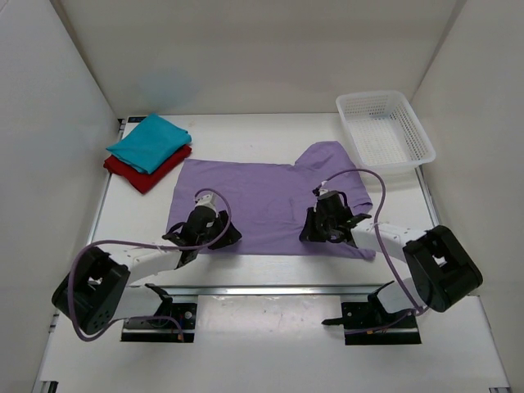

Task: Fold and stack the t-shirts
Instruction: Grap the side of the flattened tshirt furthest away from the robot with both arms

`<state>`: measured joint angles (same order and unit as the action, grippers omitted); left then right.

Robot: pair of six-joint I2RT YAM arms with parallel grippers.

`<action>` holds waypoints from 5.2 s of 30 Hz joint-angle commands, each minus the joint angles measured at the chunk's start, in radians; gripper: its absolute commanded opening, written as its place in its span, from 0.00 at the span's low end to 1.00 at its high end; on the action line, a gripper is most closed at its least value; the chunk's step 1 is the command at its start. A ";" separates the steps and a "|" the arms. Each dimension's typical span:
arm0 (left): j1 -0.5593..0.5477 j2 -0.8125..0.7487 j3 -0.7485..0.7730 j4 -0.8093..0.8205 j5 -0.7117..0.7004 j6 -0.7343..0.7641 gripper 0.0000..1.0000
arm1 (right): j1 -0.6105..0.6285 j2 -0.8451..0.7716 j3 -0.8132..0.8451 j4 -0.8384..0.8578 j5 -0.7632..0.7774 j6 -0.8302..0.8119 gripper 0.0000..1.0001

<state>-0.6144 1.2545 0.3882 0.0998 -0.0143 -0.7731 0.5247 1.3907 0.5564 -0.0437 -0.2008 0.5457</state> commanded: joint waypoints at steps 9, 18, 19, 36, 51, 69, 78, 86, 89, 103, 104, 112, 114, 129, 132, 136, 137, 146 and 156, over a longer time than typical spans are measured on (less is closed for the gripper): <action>0.065 -0.376 -0.241 -0.256 0.086 0.011 0.60 | 0.182 -0.028 0.023 -0.214 0.009 -0.021 0.00; 0.252 -0.569 -0.146 -0.378 0.142 0.098 0.64 | -0.148 0.094 0.483 -0.193 0.012 -0.142 0.18; 0.245 -0.544 -0.140 -0.356 0.148 0.106 0.65 | -0.181 0.164 0.552 -0.185 0.023 -0.157 0.17; 0.203 -0.472 -0.149 -0.213 0.162 0.084 0.65 | -0.361 0.787 1.177 -0.337 0.351 -0.296 0.30; 0.182 -0.423 -0.147 -0.157 0.149 0.060 0.64 | -0.350 0.983 1.447 -0.529 0.219 -0.323 0.32; 0.183 -0.426 -0.141 -0.155 0.134 0.051 0.65 | -0.328 0.377 0.768 0.006 0.310 -0.251 0.53; 0.192 -0.411 -0.120 -0.150 0.128 0.063 0.65 | -0.381 0.638 1.005 -0.192 0.135 -0.251 0.49; 0.268 -0.333 -0.017 -0.186 0.146 0.119 0.65 | -0.374 0.915 1.370 -0.373 0.156 -0.294 0.44; 0.310 -0.285 0.049 -0.190 0.174 0.144 0.65 | -0.370 0.958 1.425 -0.407 0.173 -0.311 0.45; 0.613 -0.070 0.277 -0.207 0.128 0.187 0.65 | -0.354 1.056 1.544 -0.479 0.166 -0.331 0.35; 0.645 -0.047 0.285 -0.193 0.138 0.176 0.65 | -0.361 1.056 1.541 -0.470 0.156 -0.331 0.36; 0.689 0.238 0.494 -0.190 0.111 0.158 0.62 | -0.370 1.099 1.594 -0.490 0.132 -0.343 0.44; 0.696 0.279 0.529 -0.186 0.067 0.166 0.61 | -0.370 1.125 1.640 -0.528 0.127 -0.346 0.44; 0.636 0.614 0.862 -0.308 -0.144 0.385 0.59 | -0.342 1.124 1.651 -0.538 0.130 -0.336 0.01; 0.627 0.629 0.885 -0.296 -0.177 0.414 0.60 | -0.344 1.093 1.591 -0.506 0.129 -0.336 0.00; 0.588 0.654 0.922 -0.295 -0.200 0.439 0.60 | -0.351 1.022 1.463 -0.420 0.100 -0.320 0.00; 0.575 0.663 0.931 -0.301 -0.223 0.458 0.60 | -0.351 1.004 1.435 -0.380 0.083 -0.314 0.00; 0.564 0.746 1.008 -0.350 -0.200 0.449 0.55 | -0.356 0.952 1.398 -0.344 0.060 -0.313 0.00; 0.547 0.884 1.221 -0.522 -0.224 0.459 0.56 | -0.344 0.913 1.367 -0.325 0.043 -0.311 0.00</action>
<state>-0.0597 2.1387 1.5616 -0.3519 -0.2203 -0.3225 0.1707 2.3825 1.9308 -0.4065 -0.1482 0.2333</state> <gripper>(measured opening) 0.563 0.008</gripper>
